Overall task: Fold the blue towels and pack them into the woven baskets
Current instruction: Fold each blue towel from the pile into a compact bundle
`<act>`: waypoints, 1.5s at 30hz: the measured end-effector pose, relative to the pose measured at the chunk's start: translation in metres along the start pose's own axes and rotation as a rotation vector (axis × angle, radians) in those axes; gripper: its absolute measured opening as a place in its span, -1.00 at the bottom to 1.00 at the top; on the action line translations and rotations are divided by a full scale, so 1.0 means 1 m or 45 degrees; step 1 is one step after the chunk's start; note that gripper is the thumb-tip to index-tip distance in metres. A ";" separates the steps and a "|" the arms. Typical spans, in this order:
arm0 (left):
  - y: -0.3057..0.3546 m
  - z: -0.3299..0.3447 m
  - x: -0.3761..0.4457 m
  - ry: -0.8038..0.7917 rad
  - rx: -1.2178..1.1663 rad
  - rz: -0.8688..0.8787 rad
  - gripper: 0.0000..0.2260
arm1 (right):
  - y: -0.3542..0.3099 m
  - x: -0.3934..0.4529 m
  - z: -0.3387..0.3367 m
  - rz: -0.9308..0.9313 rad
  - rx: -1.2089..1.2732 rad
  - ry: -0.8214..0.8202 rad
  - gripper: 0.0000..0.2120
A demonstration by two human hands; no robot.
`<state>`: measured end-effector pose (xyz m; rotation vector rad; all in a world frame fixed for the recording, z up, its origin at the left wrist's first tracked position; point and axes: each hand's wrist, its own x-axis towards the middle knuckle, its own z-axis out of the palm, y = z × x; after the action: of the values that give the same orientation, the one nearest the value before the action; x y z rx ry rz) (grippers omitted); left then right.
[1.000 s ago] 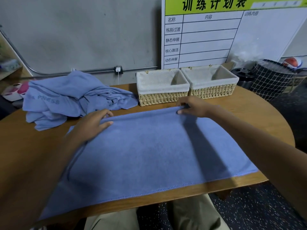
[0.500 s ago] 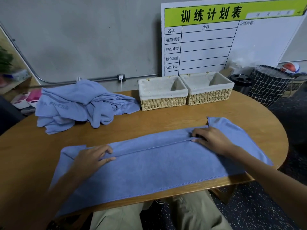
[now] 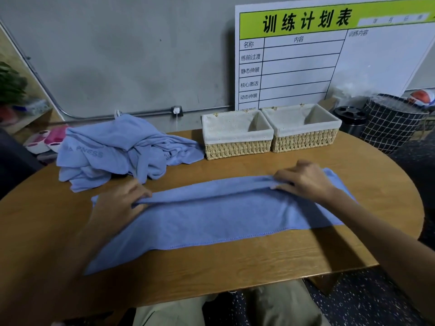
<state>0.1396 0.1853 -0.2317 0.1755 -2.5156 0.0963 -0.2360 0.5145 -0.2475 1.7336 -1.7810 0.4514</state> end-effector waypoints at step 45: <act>0.017 0.004 -0.068 -0.335 -0.536 -0.103 -0.71 | -0.012 -0.079 -0.026 -0.035 0.011 -0.173 -0.53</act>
<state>0.1894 0.2082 -0.2748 0.1222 -2.7158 -0.5162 -0.2227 0.5910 -0.2789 1.8309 -1.8486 0.3367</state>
